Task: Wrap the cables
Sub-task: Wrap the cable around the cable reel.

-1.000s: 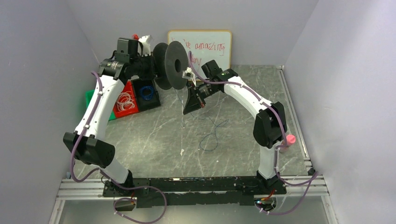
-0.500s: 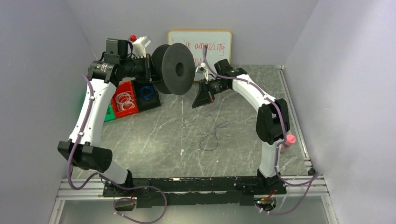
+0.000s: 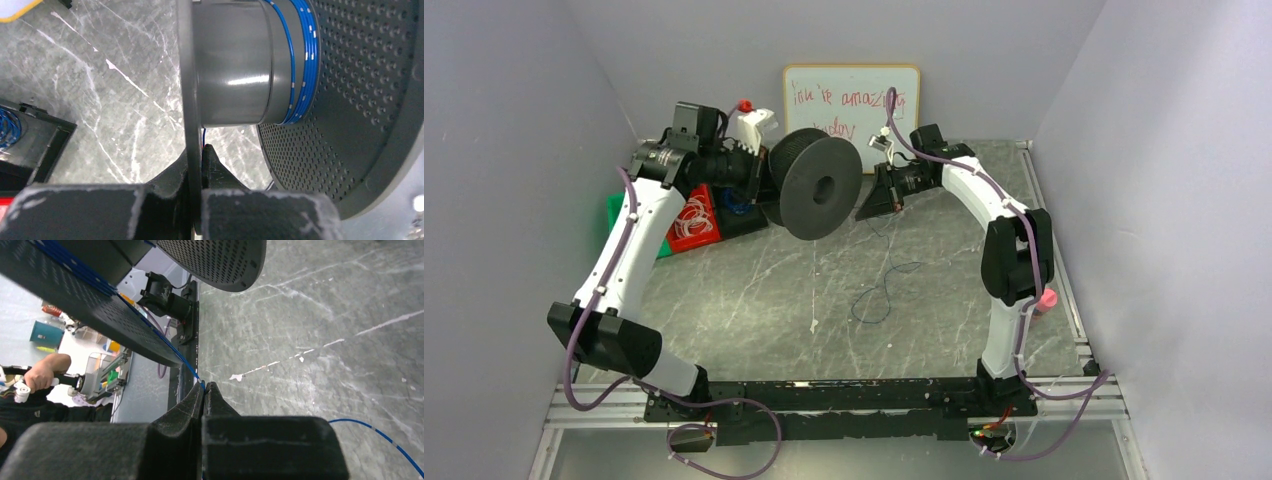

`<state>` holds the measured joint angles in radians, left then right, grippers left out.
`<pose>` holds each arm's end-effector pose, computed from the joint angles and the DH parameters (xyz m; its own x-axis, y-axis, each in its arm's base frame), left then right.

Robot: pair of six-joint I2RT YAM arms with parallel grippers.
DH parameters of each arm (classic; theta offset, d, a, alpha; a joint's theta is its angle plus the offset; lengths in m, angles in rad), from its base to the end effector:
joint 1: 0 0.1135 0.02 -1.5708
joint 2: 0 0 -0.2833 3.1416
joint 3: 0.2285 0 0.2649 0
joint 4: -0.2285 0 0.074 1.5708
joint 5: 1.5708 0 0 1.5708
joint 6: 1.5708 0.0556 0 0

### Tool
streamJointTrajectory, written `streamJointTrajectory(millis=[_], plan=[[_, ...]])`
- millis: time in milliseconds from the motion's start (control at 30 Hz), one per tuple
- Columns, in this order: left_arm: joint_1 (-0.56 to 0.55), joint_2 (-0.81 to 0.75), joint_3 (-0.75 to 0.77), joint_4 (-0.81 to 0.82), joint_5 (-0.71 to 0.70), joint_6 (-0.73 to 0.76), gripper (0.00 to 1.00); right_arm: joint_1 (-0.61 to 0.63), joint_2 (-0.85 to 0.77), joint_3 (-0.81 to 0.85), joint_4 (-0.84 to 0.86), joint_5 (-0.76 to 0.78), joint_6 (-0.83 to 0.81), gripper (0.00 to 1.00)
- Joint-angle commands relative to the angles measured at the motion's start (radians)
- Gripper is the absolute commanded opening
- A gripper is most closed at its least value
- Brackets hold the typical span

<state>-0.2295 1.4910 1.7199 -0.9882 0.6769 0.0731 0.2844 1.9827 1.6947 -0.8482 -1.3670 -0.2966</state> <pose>0.3039 -0.1068 0.4321 -0.6233 0.2041 -0.7549 0.6671 0.6425 -0.3771 0.4010 0.1740 0.2800 -0.7003 -0.2663 -0.6623 -0.6872 0.0008 0.7264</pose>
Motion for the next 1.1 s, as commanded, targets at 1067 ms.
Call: streamJointTrajectory(millis=[1067], plan=[[-0.148,-0.033,0.016,0.102,-0.621,0.185,0.02,-0.177,0.1,0.311,-0.65,0.177,-0.37,0.01]])
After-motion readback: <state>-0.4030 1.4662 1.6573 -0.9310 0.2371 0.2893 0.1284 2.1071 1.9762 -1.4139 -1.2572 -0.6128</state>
